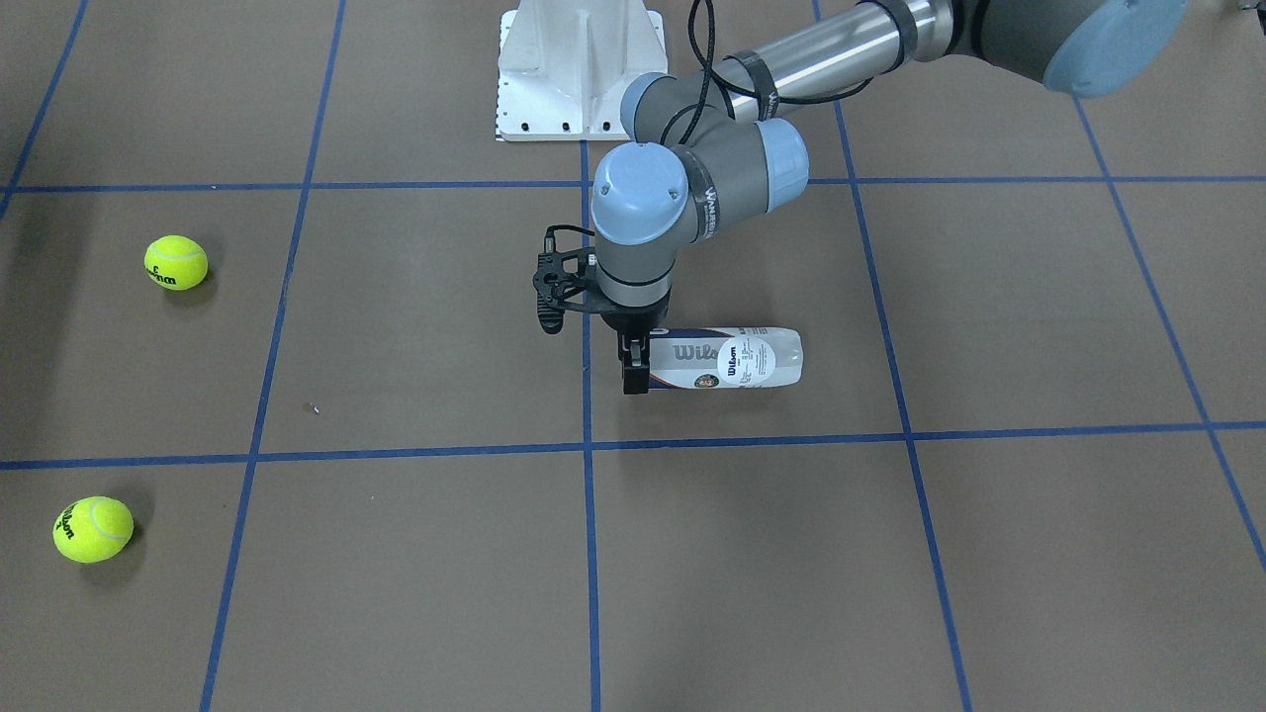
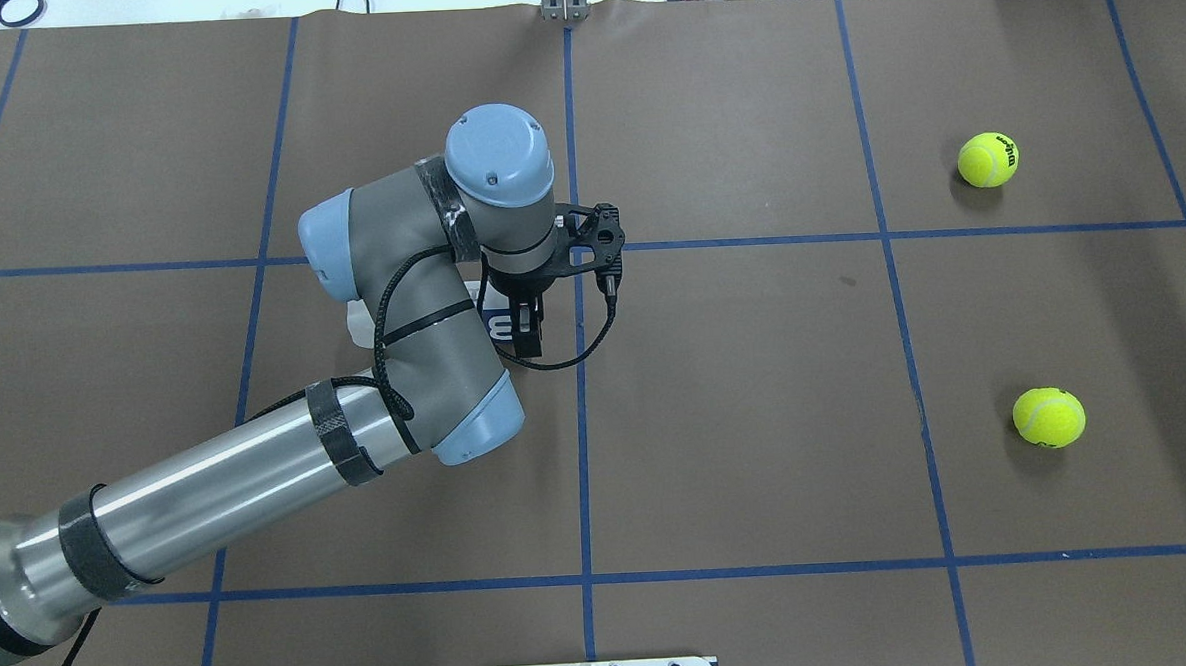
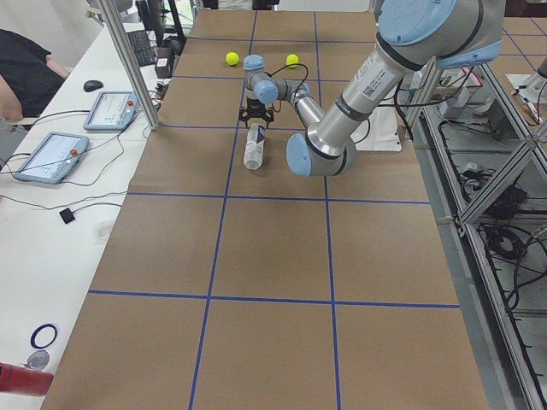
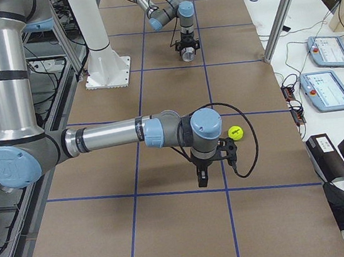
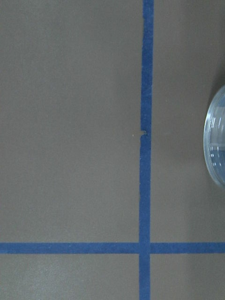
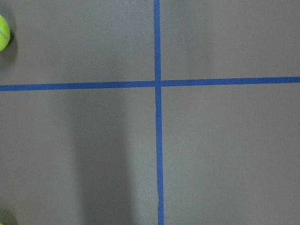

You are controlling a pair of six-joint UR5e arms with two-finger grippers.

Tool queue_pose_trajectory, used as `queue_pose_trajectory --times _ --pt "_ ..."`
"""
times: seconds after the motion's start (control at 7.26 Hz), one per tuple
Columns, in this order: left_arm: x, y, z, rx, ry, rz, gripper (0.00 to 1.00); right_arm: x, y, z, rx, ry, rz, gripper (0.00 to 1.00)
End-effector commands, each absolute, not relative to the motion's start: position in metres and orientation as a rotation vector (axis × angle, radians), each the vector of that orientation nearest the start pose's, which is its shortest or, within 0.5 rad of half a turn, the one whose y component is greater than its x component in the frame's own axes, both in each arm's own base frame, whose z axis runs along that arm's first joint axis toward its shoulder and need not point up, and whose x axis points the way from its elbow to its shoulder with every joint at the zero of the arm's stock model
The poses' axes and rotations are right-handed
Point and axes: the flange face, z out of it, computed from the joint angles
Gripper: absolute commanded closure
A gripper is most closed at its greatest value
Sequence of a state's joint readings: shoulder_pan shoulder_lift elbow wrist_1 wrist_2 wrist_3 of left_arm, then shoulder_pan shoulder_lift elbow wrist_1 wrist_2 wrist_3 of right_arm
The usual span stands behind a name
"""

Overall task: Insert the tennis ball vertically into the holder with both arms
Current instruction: 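Lower the left gripper and close it around the can's open end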

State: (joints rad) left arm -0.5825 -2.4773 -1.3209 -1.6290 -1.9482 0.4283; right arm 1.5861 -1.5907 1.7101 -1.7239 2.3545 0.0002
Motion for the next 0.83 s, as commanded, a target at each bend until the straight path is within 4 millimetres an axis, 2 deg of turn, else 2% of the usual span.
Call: queue_pose_trajectory --times 0.0,0.69 --pt "0.6020 -0.5084 0.1908 0.636 0.599 1.473 0.02 0.0703 -0.4772 0.6145 -0.026 -0.784 0.028 0.01" --pt "0.6085 -0.5068 0.1970 0.620 0.598 1.479 0.02 0.0703 -0.4771 0.6152 -0.027 -0.784 0.028 0.01"
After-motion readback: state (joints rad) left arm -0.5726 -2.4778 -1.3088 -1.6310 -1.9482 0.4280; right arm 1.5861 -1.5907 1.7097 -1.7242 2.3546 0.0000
